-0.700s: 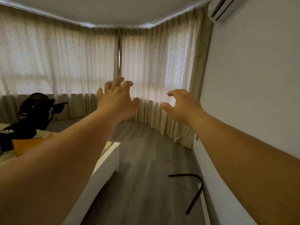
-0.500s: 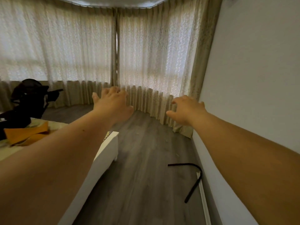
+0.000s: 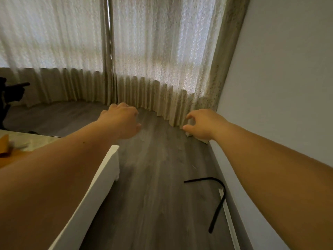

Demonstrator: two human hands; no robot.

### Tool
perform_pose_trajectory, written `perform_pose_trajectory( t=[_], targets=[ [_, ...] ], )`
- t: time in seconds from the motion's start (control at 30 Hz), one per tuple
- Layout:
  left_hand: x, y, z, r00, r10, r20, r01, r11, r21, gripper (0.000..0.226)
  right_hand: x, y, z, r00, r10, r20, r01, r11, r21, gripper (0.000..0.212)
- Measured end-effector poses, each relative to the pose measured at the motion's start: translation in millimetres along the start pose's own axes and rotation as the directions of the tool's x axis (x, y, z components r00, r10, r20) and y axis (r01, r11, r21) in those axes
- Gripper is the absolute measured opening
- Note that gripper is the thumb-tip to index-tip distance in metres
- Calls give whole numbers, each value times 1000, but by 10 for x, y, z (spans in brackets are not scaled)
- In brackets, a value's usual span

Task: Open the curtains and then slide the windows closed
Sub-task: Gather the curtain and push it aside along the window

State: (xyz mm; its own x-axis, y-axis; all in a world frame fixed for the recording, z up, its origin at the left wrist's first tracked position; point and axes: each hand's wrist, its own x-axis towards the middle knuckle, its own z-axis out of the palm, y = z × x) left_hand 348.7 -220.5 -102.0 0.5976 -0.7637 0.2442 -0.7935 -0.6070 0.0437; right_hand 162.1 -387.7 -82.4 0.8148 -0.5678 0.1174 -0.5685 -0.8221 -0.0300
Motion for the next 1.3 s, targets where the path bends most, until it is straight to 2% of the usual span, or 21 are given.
perform_pose_trajectory(
  t=[0.13,0.33,0.47,0.7,0.87,1.0,1.1,1.3],
  targets=[
    [922,205,347,996,63,56,-63,998,-12,59,682,449,186,1000,30,-1,-30,999,-9,55],
    [2396,532,662,995,96,13,-96,995,-14,55,2035,1279,387,996,71,-49,-62,984,168,55],
    [3380,580,782,999,31,21,-31,999,-39,57,3178,1648,379,998,16,-53,-2,967,255,64],
    [4643,54,964,993,-109,38,111,993,-35,57,4907,1637,459,989,-132,-60,144,945,294,64],
    [5781,-478,1100,996,-93,13,94,986,-141,51,6067,1539,632,976,-185,-116,201,968,149,63],
    [6886,-679,1220,1000,-20,-18,16,981,-191,57,7063,1588,561,984,-81,-160,94,993,75,59],
    [7601,-808,1295,999,33,-18,-36,975,-219,56,7717,1652,456,985,16,-170,4,993,120,57],
    [8914,-1130,1649,996,82,40,-70,971,-228,57,8982,1845,567,982,94,-162,-73,989,132,56]
  ],
)
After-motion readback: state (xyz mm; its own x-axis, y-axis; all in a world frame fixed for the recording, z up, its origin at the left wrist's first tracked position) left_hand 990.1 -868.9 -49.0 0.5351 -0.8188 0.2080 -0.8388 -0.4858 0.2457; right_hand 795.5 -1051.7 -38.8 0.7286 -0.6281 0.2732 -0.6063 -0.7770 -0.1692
